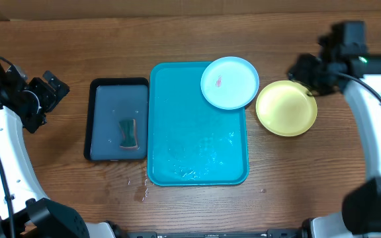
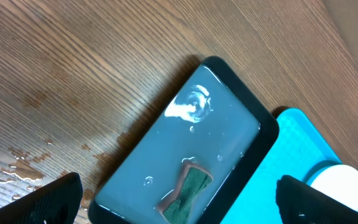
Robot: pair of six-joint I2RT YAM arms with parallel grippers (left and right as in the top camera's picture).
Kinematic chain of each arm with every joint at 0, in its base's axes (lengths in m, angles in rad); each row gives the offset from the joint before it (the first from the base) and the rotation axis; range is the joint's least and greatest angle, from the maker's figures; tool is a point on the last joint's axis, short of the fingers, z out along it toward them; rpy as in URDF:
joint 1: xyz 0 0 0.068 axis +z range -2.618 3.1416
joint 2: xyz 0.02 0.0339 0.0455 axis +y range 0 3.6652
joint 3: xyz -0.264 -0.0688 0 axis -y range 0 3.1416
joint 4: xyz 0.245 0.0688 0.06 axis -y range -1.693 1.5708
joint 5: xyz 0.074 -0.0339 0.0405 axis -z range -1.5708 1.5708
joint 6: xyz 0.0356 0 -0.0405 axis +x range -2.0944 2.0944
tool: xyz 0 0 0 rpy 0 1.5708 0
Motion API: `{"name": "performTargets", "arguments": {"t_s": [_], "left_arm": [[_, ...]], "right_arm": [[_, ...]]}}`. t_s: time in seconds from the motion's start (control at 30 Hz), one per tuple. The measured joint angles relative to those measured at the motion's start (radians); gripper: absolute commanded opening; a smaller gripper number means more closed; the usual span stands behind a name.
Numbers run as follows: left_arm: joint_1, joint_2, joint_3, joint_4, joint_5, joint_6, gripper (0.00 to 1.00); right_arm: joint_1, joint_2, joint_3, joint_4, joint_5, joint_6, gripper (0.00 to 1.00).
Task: Clean dirty plates on tray and stack at the side
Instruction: 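Release the plate and move the right gripper to the white plate rim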
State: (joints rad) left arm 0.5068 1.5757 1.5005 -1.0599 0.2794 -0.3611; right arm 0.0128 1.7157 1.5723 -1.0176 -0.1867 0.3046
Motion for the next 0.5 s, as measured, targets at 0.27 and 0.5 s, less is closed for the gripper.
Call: {"name": "performTargets", "arguments": {"t_s": [0.27, 0.5], "left_arm": [[0.000, 0.000, 0.000, 0.000, 0.000, 0.000, 1.00], [0.000, 0.000, 0.000, 0.000, 0.000, 0.000, 1.00]], "right_arm": [[0.124, 0.143, 0.024, 0.091, 0.039, -0.015, 0.67], [0.132, 0.142, -0.017, 0.151, 0.072, -0.018, 0.56]]}}
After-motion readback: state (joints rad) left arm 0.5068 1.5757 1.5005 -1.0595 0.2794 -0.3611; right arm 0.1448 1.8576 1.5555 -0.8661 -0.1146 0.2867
